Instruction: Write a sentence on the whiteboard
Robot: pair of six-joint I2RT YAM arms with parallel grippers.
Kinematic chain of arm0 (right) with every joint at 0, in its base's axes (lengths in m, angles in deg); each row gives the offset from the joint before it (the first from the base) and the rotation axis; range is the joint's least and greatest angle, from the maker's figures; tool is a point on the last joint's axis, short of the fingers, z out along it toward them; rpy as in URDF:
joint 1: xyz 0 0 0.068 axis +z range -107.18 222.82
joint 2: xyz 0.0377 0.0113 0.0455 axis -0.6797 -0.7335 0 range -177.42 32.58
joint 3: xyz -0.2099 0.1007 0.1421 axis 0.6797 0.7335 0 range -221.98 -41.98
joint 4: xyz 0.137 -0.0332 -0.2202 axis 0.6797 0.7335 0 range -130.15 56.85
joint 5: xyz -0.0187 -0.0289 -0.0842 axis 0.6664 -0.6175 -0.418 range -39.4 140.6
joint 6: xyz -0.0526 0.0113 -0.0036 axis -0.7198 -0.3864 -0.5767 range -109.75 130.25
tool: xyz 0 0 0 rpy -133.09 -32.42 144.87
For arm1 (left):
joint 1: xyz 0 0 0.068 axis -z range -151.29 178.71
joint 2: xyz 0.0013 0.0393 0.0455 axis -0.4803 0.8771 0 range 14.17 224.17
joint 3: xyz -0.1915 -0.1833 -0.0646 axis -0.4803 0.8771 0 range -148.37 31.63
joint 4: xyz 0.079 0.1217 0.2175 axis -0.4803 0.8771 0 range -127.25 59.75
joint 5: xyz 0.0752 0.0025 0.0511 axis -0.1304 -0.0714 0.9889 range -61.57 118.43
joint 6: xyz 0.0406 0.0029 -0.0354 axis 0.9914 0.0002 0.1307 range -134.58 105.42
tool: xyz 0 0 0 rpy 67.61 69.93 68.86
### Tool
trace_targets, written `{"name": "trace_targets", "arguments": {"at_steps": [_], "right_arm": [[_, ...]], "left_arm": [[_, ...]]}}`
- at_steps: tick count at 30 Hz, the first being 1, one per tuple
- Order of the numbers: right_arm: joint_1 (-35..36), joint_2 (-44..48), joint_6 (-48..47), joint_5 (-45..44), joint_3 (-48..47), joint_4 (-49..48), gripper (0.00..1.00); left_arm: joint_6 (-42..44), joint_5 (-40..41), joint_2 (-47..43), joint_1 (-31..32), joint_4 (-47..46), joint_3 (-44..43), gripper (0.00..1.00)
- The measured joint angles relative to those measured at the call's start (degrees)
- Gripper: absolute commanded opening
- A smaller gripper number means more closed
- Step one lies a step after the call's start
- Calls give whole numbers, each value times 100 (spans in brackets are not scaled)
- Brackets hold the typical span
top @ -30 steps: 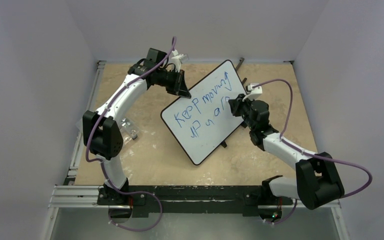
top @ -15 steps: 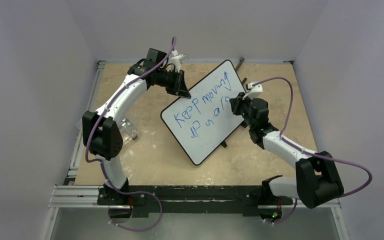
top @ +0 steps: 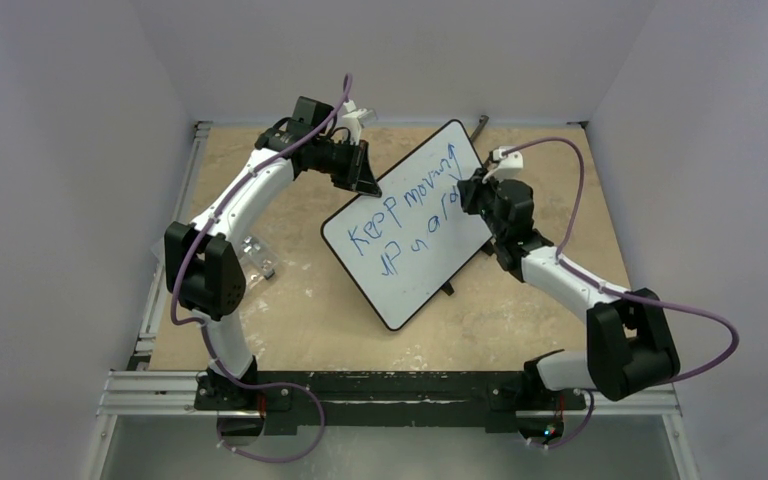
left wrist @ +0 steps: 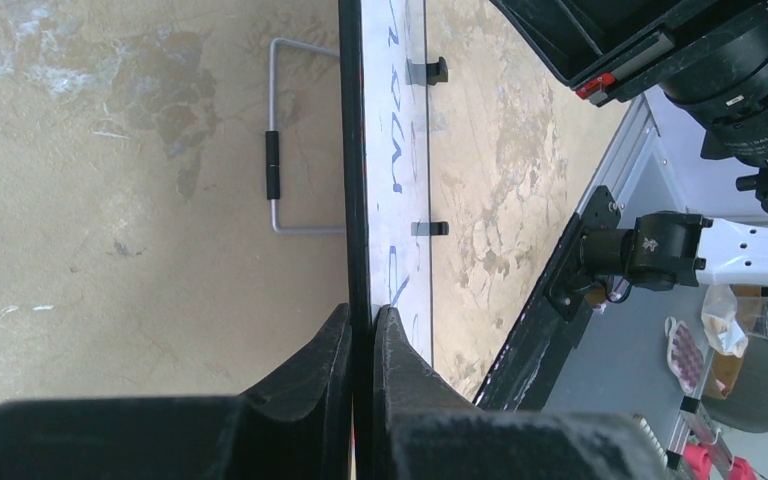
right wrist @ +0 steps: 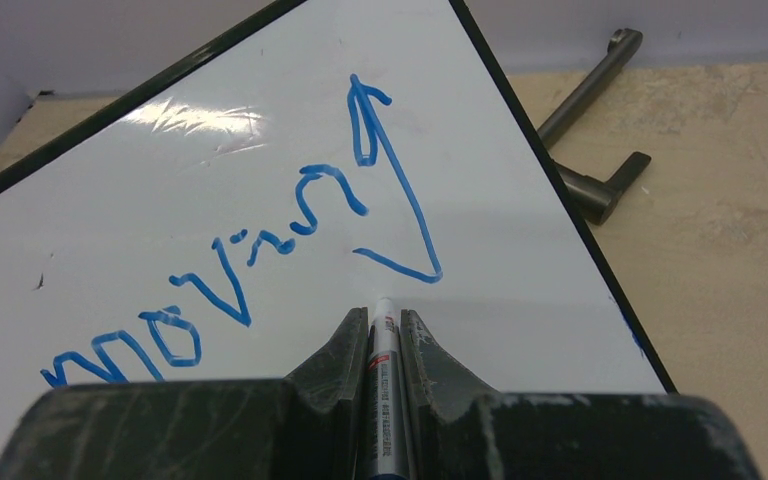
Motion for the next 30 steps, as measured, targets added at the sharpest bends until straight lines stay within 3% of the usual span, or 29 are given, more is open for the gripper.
{"name": "trace_targets", "arguments": {"at_steps": [14,30], "right_arm": [[0,-111,-24,52,-175,-22,0],[0,155,4,44,474,-343,0]], "left_arm": [[0,15,0,0,7,0,0],[0,42,0,0,28,0,0]]}}
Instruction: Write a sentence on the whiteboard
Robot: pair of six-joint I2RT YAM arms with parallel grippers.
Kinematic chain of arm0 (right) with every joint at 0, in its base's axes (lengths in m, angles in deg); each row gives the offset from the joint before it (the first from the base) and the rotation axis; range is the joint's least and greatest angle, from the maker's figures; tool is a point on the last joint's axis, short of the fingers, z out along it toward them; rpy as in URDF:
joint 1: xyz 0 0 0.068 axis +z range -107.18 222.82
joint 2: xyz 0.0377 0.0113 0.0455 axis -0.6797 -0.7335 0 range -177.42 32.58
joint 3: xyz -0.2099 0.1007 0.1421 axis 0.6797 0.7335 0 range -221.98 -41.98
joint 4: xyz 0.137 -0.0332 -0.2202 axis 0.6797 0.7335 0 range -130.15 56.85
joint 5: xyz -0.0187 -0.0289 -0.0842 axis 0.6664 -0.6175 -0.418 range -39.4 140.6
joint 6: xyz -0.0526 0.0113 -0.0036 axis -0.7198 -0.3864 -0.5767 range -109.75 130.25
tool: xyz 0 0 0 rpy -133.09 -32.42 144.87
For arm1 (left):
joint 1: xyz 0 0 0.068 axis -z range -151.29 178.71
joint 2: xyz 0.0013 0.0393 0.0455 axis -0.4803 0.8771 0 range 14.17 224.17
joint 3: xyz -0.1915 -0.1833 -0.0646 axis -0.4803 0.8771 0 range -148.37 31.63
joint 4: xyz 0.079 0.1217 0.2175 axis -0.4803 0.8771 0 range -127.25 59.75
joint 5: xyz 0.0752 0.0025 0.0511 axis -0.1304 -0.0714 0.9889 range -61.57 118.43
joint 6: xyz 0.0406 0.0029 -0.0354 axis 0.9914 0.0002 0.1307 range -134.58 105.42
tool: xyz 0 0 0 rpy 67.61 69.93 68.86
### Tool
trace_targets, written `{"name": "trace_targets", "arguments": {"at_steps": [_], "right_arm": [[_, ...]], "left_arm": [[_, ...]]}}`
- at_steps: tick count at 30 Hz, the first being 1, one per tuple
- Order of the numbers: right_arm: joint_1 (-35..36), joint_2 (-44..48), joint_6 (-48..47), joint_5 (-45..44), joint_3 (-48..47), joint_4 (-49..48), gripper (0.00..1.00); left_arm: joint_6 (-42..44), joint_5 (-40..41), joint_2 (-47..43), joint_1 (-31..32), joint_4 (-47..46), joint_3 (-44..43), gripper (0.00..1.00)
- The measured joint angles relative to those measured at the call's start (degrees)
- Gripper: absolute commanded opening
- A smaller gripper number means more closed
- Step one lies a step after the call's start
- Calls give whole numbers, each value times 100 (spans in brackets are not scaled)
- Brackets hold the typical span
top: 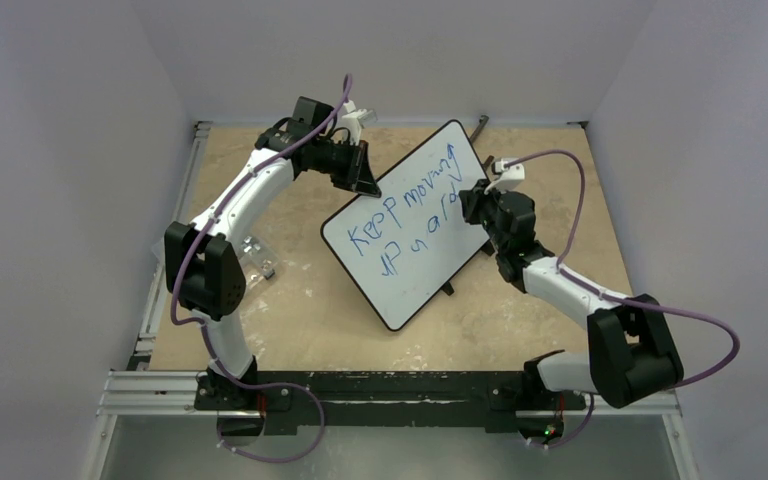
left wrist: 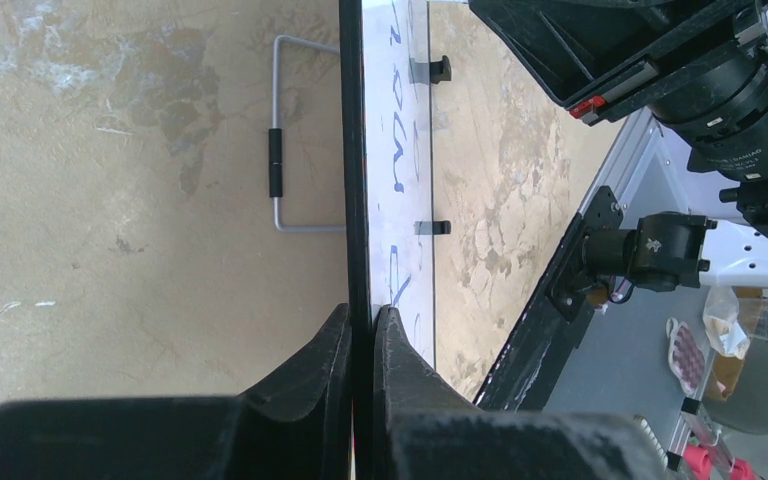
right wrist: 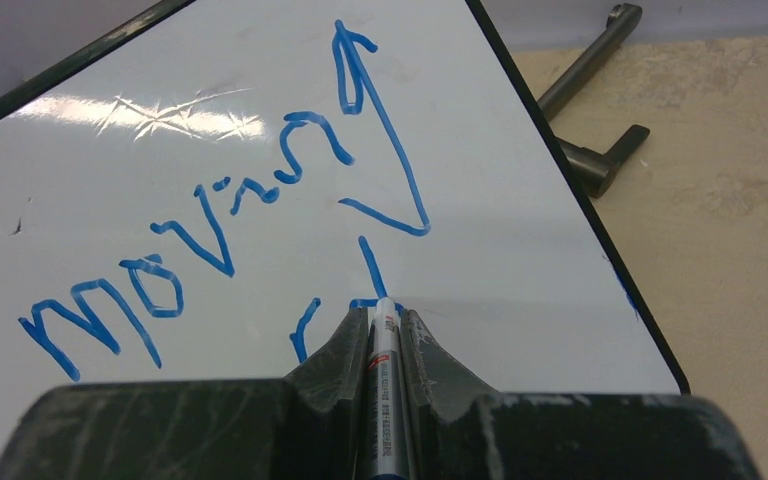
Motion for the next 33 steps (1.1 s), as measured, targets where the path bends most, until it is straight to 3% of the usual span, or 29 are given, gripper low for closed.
{"name": "trace_targets", "arguments": {"at_steps": [24,33], "right_arm": [[0,107,37,-433,109,299,0],[4,553,33,-452,116,713,0]], "left_arm": [[2,-2,-20,4,11,0,0],[55,-48,-90,57,9,0,0]]}}
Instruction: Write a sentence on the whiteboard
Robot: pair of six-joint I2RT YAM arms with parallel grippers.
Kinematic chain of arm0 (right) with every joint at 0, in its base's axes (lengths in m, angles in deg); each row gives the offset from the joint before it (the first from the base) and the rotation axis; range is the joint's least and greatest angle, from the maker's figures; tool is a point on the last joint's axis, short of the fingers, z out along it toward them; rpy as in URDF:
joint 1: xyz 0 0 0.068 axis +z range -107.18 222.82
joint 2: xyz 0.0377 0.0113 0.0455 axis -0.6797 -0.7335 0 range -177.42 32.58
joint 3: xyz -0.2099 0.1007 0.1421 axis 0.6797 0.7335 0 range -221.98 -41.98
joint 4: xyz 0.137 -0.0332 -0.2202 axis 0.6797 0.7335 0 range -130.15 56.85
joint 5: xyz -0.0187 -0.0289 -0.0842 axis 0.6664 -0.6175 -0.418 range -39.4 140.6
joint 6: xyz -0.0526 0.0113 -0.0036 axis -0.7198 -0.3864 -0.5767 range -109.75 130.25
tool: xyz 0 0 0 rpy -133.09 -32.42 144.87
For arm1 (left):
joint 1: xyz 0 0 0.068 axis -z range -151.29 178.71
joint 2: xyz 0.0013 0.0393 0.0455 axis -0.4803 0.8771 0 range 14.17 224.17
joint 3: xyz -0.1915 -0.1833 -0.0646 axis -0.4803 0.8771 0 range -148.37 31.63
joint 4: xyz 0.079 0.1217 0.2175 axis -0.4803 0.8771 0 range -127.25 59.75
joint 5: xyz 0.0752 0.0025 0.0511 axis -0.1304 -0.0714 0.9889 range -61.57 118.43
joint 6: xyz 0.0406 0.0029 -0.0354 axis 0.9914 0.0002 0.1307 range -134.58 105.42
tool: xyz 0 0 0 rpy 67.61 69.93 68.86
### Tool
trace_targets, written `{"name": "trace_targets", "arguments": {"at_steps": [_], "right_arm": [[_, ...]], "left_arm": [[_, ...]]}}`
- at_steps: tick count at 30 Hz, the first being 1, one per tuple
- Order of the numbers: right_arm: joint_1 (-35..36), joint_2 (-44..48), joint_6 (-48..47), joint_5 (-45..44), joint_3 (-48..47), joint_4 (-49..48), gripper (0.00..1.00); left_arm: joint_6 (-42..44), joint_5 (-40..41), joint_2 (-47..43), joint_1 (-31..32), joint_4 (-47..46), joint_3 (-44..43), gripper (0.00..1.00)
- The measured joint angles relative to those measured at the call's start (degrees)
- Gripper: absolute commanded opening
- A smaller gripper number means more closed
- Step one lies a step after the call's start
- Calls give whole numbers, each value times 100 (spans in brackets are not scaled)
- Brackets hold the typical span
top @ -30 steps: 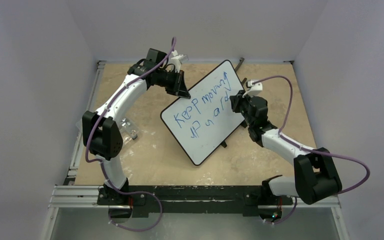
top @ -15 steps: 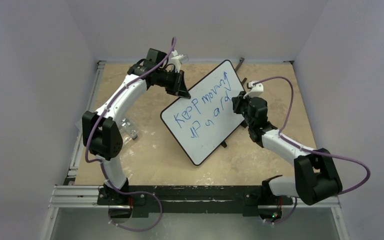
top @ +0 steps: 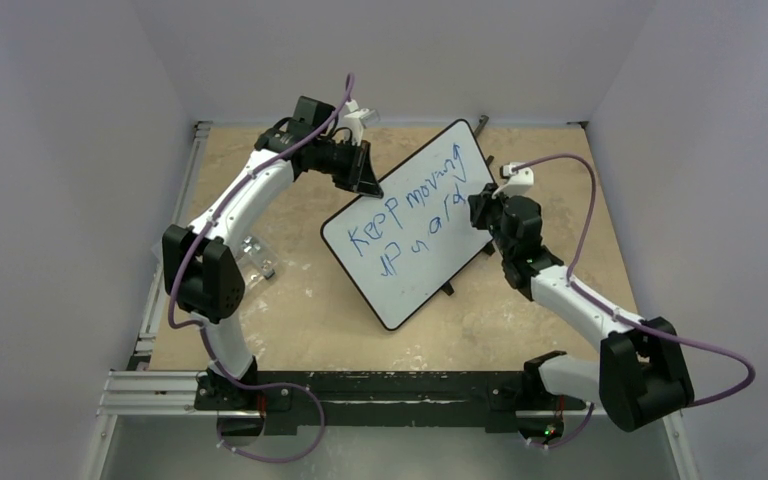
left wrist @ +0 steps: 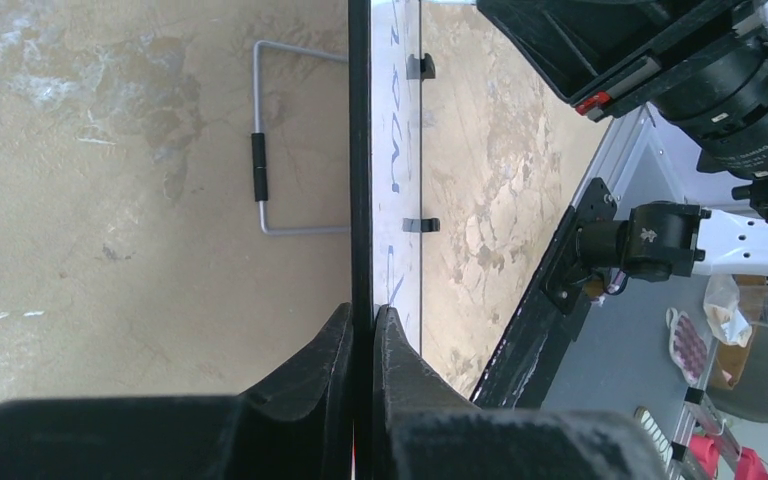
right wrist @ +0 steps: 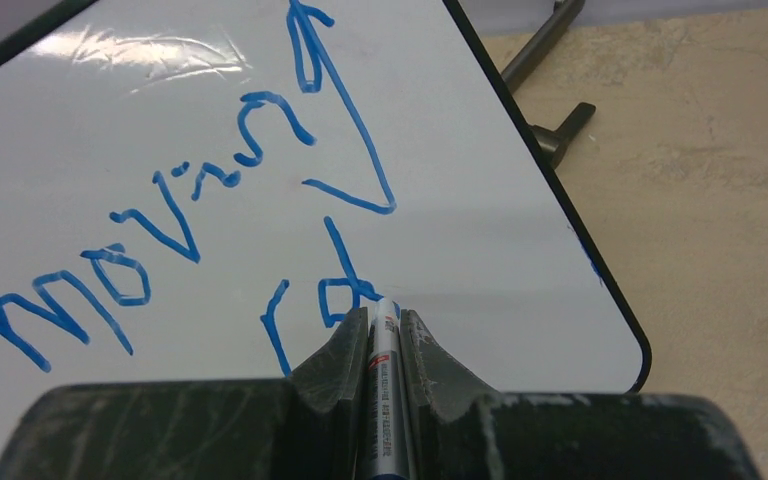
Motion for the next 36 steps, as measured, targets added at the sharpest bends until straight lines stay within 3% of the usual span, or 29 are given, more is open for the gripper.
{"name": "trace_targets", "arguments": {"at_steps": [16,36], "right_arm": [[0,306,70,-444,201,39,0],[0,-98,229,-595,240,-33,0]], "left_arm": [[55,-15,-37,22,9,0,0],[44,48,-37,22,28,0,0]]}}
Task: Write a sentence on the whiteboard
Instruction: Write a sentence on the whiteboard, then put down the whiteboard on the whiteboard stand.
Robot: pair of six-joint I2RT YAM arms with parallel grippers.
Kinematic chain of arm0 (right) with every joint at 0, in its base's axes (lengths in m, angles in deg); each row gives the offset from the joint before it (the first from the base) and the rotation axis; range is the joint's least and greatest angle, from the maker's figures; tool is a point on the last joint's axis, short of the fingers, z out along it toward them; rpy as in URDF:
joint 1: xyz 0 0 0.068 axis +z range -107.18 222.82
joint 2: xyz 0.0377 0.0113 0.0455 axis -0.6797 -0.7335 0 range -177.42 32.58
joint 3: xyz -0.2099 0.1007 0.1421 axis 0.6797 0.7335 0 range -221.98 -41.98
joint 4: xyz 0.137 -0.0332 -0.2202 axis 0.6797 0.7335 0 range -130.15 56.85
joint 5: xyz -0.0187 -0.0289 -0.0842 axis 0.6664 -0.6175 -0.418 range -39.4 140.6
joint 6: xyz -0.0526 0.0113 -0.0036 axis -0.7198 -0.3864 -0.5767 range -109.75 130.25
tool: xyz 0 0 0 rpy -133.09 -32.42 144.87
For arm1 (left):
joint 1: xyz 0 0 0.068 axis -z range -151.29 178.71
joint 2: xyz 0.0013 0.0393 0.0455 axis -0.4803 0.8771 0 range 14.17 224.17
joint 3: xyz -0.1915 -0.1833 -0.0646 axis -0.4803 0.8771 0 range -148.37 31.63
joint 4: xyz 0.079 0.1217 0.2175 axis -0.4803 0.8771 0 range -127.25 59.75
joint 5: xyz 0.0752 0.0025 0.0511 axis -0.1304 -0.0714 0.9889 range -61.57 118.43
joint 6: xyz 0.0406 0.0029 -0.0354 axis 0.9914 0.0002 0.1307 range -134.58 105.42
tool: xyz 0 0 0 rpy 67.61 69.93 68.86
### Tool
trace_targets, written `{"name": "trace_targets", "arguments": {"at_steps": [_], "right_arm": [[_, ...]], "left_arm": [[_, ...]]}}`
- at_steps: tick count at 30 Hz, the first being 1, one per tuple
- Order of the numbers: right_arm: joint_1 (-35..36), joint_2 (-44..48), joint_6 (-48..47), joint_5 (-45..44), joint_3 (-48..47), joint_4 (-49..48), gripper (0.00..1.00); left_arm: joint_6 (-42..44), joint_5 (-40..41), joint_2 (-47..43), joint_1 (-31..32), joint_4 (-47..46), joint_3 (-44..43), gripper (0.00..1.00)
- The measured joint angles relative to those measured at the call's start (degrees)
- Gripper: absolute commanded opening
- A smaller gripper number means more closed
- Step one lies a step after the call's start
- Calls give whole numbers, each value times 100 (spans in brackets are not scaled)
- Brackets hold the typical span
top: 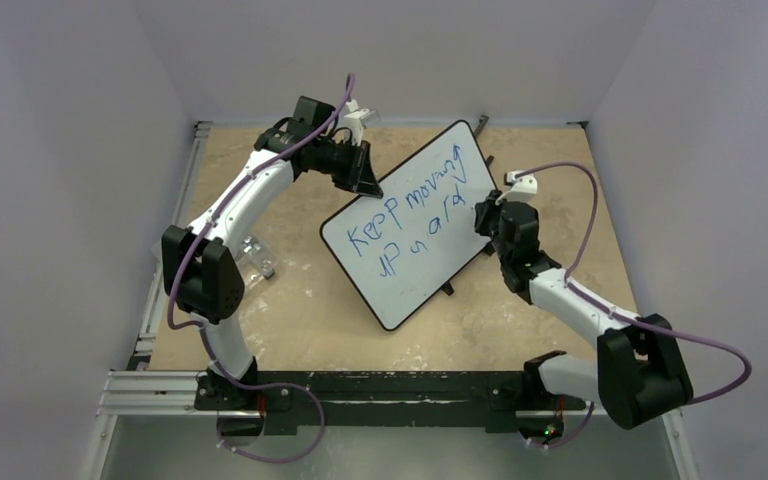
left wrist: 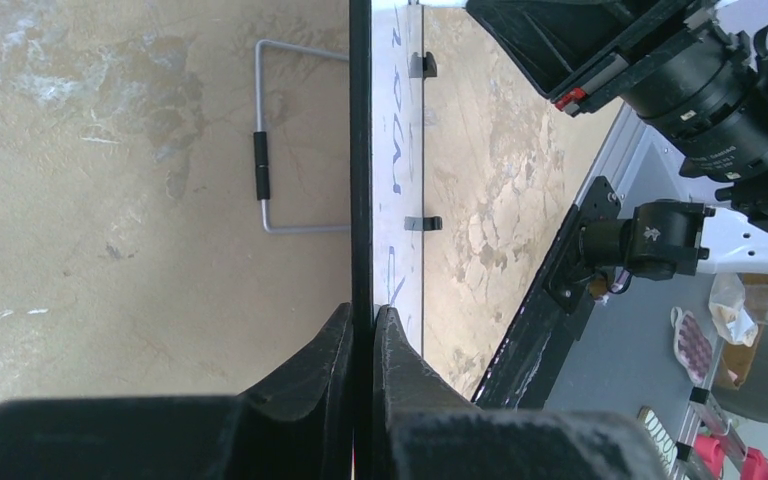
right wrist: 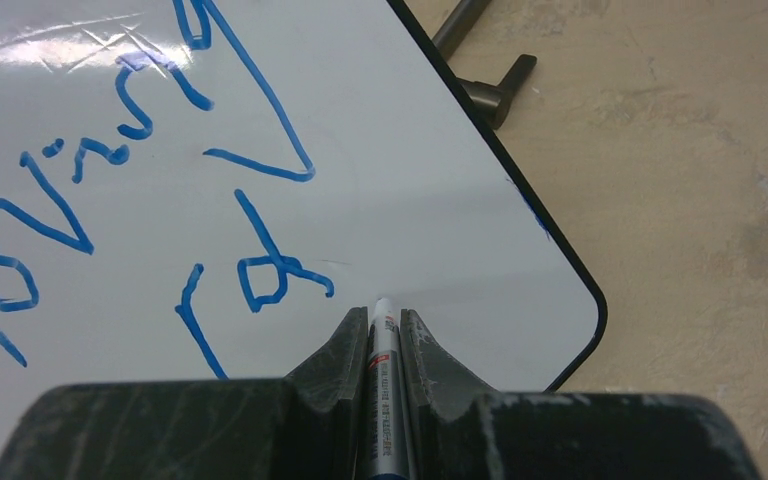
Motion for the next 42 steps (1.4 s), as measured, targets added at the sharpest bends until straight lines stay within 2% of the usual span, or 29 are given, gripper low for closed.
{"name": "trace_targets", "arguments": {"at_steps": [10,19,35,42], "right_arm": [[0,1178,35,-13,44,544,0],[0,1561,68,-11,90,772,0],[0,1845,103,214,404,809,0],[0,1919,103,275,442,802,0]], "left_arm": [[-13,37,2,2,0,0,1],[-63,42,90,-2,-15,-63,3],[-101,96,378,-50,-212,-81,17],[-17,260,452,-48,-208,-79,29]]}}
